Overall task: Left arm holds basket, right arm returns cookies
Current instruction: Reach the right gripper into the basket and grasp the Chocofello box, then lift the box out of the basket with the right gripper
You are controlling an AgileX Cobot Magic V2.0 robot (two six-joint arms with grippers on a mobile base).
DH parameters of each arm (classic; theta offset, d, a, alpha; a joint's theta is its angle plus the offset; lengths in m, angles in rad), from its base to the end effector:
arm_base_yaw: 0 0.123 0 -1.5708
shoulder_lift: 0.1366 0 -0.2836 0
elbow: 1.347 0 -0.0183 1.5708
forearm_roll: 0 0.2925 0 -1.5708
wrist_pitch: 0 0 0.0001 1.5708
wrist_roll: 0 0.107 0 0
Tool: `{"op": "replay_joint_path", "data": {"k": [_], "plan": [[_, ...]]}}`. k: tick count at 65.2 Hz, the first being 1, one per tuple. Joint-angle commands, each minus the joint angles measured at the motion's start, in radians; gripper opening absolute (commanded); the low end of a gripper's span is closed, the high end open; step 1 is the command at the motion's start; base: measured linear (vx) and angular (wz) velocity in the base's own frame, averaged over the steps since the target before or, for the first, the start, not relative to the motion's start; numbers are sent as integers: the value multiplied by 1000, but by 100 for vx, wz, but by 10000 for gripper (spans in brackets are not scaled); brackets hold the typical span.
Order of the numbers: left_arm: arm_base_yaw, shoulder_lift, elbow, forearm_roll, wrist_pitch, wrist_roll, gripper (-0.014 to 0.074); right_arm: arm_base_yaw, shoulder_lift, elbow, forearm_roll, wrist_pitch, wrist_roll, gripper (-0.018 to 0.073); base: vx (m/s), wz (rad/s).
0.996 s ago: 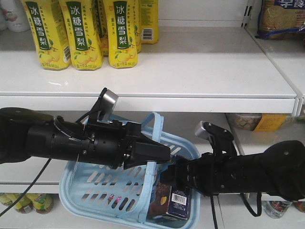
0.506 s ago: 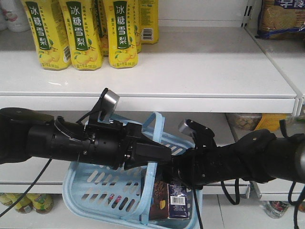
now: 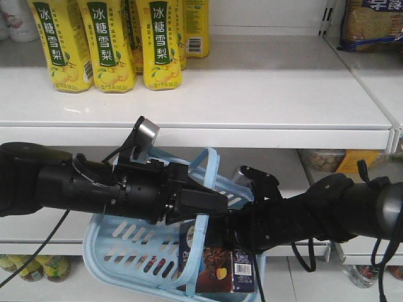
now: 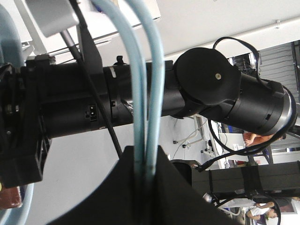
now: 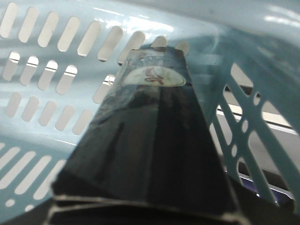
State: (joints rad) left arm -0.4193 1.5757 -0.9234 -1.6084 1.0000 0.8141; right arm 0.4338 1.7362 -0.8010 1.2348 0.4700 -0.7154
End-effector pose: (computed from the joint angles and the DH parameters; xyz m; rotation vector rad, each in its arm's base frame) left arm 0.2806 -0.2237 0.2345 0.2486 2.3071 -1.7377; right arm 0.2916 0.1856 0.1044 -0.1081 2.7025 0.8848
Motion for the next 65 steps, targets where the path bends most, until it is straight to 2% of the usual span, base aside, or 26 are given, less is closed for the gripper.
{"op": "replay_joint_path", "data": {"k": [1,11,46,57,65], "plan": [[12,-47,-42,-171,-19,18,-6,-4,-23,-12,-2,-1,-5,183,0,0],[12,-47,-42,-171,-19,18,-6,-4,-38,-12,-1,-1,18,137,0,0],[12,-47,-42,-171,-19,18,-6,-4,-268,34,-52,-9,46,144,0,0],[12,-47,-42,-171,-19,18,-6,-4,-351,34,-183,2,149,148,0,0],[12,-47,-42,-170,-19,18,-6,-6,-429,34,-324,1,258,150,0,0]]}}
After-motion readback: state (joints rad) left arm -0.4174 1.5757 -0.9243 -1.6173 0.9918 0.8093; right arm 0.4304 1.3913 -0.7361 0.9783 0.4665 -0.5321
